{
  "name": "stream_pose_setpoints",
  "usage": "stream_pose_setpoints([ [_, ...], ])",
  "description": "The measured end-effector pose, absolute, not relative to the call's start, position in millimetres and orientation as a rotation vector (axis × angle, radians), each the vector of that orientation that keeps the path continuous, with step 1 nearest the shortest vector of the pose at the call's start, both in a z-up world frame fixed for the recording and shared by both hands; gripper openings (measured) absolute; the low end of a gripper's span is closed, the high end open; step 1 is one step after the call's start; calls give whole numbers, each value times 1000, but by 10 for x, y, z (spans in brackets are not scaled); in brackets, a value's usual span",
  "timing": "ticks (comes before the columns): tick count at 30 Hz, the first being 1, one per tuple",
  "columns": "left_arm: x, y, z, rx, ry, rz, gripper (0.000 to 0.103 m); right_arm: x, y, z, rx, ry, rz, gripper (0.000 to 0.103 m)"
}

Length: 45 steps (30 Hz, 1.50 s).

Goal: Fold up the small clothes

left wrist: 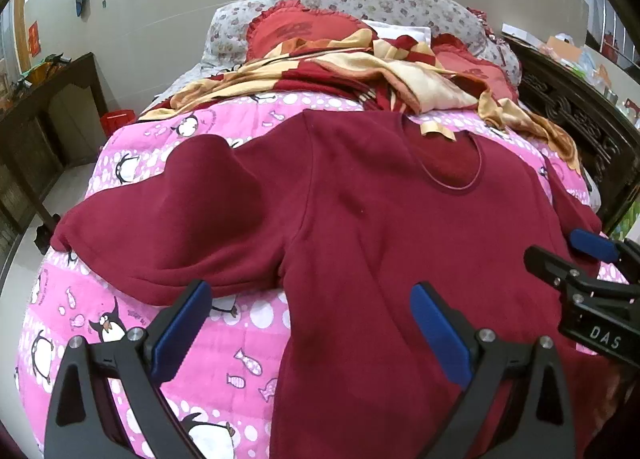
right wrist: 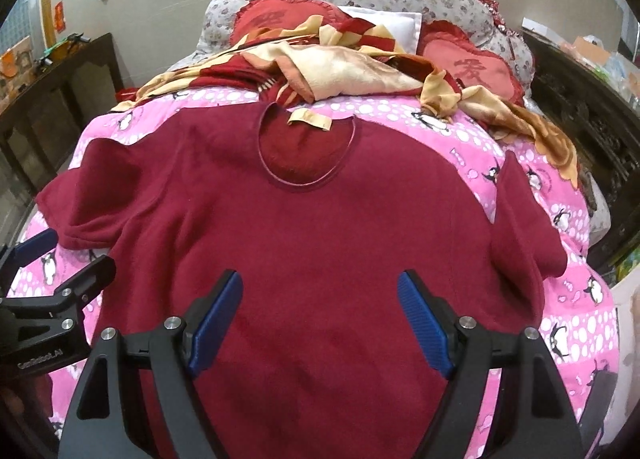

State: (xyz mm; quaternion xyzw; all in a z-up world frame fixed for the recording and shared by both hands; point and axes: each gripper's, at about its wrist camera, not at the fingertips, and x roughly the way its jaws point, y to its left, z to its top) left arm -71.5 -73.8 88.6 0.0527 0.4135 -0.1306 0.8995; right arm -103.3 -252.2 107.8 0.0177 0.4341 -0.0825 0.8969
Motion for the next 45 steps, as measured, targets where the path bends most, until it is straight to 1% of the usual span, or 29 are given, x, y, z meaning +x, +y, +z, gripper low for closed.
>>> stream_pose_setpoints([
  [45,-513,-683,752,60,894,-236,101,-787,-2485,840,107,960,-195,83],
])
